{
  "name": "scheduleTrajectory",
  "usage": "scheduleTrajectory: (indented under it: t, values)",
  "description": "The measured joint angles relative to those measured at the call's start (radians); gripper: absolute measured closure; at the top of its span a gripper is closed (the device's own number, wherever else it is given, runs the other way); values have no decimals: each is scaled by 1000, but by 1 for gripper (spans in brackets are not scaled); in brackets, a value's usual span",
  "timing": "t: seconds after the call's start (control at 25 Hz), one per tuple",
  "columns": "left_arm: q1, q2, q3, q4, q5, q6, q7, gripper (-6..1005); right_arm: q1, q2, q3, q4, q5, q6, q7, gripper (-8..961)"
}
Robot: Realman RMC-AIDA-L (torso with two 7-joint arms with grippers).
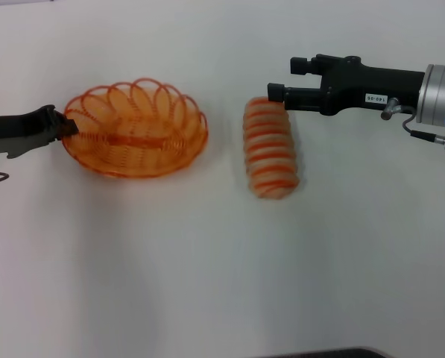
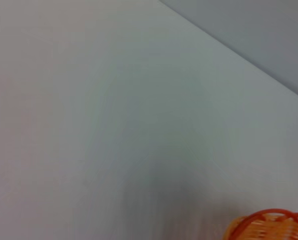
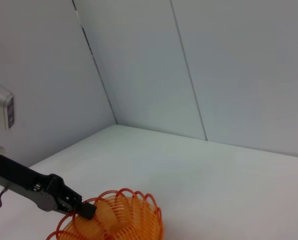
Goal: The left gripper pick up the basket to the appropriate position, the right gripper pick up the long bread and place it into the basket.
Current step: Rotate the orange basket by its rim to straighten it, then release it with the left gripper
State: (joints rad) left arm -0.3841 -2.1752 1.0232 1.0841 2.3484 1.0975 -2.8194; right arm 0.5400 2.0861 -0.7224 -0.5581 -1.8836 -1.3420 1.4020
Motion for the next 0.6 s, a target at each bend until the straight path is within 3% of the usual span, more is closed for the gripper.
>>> scheduleTrajectory:
  t: [0.24, 0.48, 0.6]
  values:
    - [-3, 0, 0, 6, -4, 21, 8, 824, 0, 0, 0, 0, 0, 8, 0, 107]
    - [3, 2, -14, 29, -28, 45, 36, 587, 0, 0, 0, 0, 1, 11, 0, 107]
    - [3, 6, -37, 45, -28, 63, 77, 527, 0, 0, 0, 0, 9, 19, 5, 107]
